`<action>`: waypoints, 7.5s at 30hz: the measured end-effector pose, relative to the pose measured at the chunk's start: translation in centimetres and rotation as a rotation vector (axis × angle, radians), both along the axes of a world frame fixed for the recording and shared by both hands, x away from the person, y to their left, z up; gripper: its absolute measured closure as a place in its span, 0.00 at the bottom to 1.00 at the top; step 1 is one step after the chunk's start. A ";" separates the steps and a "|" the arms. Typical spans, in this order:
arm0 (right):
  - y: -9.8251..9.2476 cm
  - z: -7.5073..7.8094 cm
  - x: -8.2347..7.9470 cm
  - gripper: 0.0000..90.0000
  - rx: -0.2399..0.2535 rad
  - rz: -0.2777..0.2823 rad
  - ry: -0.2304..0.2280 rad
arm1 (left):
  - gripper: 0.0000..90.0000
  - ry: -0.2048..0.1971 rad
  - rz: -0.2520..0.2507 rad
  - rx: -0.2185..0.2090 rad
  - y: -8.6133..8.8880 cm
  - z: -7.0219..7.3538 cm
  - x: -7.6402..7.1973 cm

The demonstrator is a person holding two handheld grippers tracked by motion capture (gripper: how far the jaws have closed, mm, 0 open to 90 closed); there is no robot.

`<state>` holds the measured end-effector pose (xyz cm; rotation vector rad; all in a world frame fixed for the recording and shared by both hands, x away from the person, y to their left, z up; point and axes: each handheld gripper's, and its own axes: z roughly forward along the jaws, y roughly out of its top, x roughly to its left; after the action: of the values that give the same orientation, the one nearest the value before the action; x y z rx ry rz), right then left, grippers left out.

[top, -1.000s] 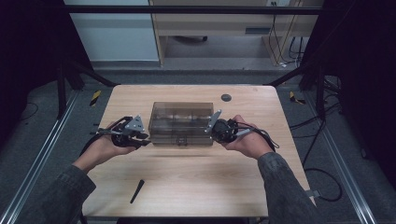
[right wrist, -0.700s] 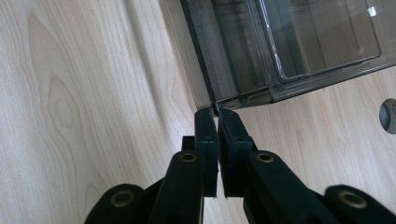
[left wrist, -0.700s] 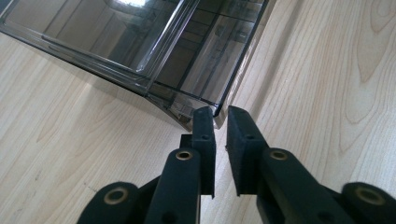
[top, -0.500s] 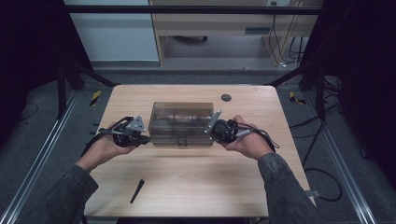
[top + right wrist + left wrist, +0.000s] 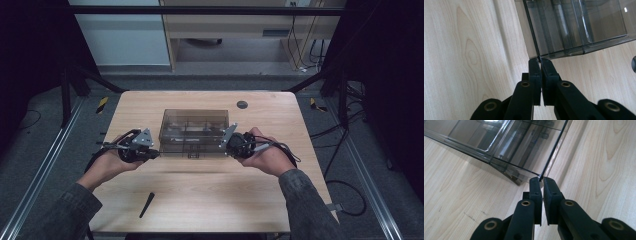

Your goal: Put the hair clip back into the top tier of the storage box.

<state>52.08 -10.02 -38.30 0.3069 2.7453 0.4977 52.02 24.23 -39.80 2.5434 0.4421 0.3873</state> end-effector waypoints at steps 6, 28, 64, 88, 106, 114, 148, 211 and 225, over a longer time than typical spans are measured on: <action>-0.1 0.1 -0.4 0.98 0.010 0.008 0.001 | 0.95 -0.002 -0.006 -0.002 0.0 0.1 -0.5; 0.0 -0.2 -1.9 0.98 0.004 0.016 0.011 | 0.95 -0.002 -0.031 0.020 0.0 0.1 -1.6; 0.1 -0.9 -2.6 0.98 0.003 0.037 0.030 | 0.96 0.018 -0.025 -0.011 0.3 -0.8 -2.4; -7.1 -3.3 -5.4 0.27 0.296 -0.253 -0.122 | 0.12 -0.076 0.178 -0.063 5.1 -1.7 -7.4; -10.9 -8.4 -6.1 0.12 0.390 -0.587 -0.287 | 0.08 -0.023 0.359 -0.047 5.0 -3.1 -6.5; -12.6 -11.2 -6.9 0.12 0.423 -0.678 -0.215 | 0.11 0.043 0.464 -0.010 4.8 -3.3 -7.1; -14.8 -10.3 -7.6 0.13 0.503 -0.746 -0.230 | 0.62 0.190 0.510 0.017 -1.0 -5.7 -10.5; -14.7 -10.4 -7.6 0.15 0.503 -0.734 -0.205 | 0.87 0.111 0.463 0.040 -1.9 -6.5 -10.9; -14.8 -10.4 -7.5 0.14 0.529 -0.740 -0.224 | 0.87 0.045 0.414 -0.021 -1.8 -4.7 -11.4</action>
<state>44.61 -24.83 -48.68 1.2384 2.0287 0.9457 40.59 22.48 -44.52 2.4349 0.9899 0.4708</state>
